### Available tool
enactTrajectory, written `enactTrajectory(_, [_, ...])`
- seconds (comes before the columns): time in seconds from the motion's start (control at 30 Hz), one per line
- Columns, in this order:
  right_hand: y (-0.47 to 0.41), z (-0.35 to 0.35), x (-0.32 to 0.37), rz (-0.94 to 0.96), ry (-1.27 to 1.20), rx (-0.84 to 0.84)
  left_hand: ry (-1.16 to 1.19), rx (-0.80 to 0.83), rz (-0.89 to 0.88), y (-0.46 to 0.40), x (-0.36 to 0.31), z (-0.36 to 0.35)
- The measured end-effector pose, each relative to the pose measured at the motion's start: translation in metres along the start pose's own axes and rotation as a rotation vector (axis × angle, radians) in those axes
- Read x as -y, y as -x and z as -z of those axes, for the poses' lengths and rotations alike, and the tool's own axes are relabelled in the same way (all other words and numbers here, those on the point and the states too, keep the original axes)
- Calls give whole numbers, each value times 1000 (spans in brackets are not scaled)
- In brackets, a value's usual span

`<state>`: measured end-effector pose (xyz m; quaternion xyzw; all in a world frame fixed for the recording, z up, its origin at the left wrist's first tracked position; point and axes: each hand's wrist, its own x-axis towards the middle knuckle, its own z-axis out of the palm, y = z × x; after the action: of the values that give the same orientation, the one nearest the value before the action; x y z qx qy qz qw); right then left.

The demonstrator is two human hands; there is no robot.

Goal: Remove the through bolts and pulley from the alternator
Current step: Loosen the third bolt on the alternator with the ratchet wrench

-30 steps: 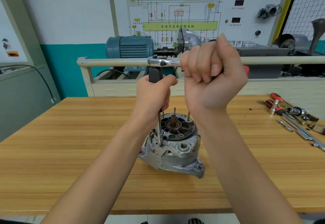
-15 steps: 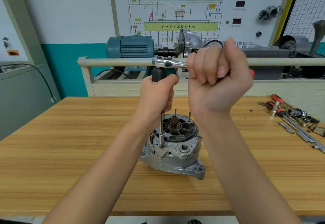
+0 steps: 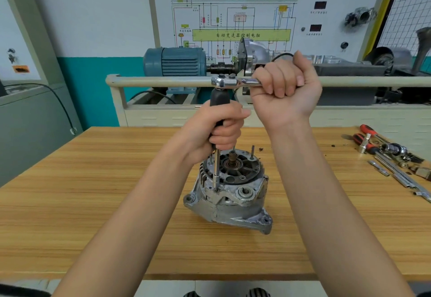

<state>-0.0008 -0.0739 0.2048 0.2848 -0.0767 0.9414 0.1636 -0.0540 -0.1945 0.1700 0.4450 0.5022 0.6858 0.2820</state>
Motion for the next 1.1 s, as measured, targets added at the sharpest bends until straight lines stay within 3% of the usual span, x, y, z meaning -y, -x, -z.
enactTrajectory(0.1, [8,-3,-6,116,171,36,-10,-185,-21,-3,4,-2])
enactTrajectory(0.27, [25,-9,-33,371,550,270,-141,-680,-144,-6,10,-16])
enactTrajectory(0.33, [29,-10,-42,442,613,337,-151,-754,-171,-7,11,-19])
enactTrajectory(0.4, [29,-10,-40,436,610,359,-157,-726,-166,-5,11,-17])
enactTrajectory(0.47, [25,-10,-30,344,542,330,-168,-591,-147,0,8,-12])
enactTrajectory(0.63, [4,-4,-5,36,135,28,-102,-156,-51,6,-1,4])
enactTrajectory(0.73, [-1,-1,-4,18,49,-23,14,-45,30,3,0,3])
enactTrajectory(0.83, [7,-3,-9,114,159,16,6,-191,18,0,4,0])
enactTrajectory(1.0, [28,-8,-34,441,547,284,-126,-643,-110,-6,13,-15])
enactTrajectory(1.1, [34,-11,-48,585,669,333,-151,-720,-142,-8,15,-17])
